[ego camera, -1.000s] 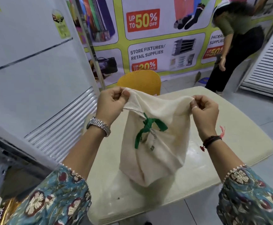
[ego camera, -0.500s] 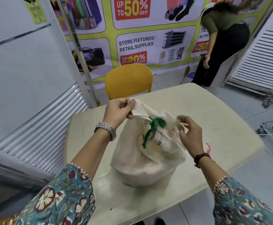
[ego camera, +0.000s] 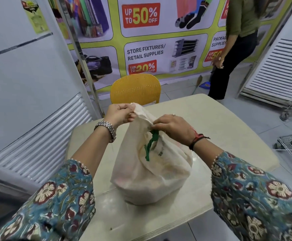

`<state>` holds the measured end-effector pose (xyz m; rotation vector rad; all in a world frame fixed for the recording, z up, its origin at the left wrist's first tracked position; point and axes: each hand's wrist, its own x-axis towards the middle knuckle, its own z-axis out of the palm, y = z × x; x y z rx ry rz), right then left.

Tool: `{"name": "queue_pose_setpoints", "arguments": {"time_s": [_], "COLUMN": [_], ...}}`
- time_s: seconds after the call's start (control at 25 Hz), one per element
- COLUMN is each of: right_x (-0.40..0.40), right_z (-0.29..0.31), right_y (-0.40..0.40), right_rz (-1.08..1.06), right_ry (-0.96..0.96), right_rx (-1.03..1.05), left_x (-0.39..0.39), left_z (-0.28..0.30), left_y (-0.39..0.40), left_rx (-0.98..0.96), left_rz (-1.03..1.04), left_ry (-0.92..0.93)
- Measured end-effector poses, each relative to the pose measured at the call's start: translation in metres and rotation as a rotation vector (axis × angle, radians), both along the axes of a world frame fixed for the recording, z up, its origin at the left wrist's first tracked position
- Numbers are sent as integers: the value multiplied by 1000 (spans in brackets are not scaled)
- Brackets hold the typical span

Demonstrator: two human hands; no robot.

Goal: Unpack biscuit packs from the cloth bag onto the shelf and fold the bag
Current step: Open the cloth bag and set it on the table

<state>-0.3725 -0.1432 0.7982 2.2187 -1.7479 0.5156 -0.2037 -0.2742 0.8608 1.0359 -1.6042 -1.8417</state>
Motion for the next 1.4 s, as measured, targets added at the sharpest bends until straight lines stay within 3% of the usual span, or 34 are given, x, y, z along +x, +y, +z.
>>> {"name": "queue_pose_setpoints", "arguments": {"time_s": [0.12, 0.24, 0.4, 0.56, 0.8, 1.12, 1.28, 1.4], "right_x": [-6, -7, -10, -11, -16, -18, -18, -11], "right_z": [1, -5, -19, -27, -41, -46, -52, -60], "right_y": [-2, 3, 13, 18, 25, 30, 33, 36], "right_rz": [-88, -184, -252, -302, -286, -181, -237, -287], "right_ry": [-56, -185, -326, -423, -536, -448, -611, -646], "right_rx": [248, 423, 461, 428, 404, 278, 249, 192], "left_x": [0, 3, -1, -13, -24, -27, -30, -34], "left_z": [-15, -39, -79, -103, -109, -105, -107, -114], "left_y": [-9, 10, 56, 62, 70, 64, 69, 73], "left_rx": [-47, -333, -445, -420, -448, -556, -502, -352], "left_rz": [71, 50, -144, -152, -60, -279, -222, -118], "left_ry": [-141, -295, -484, -605, -509, -528, -514, -452]}}
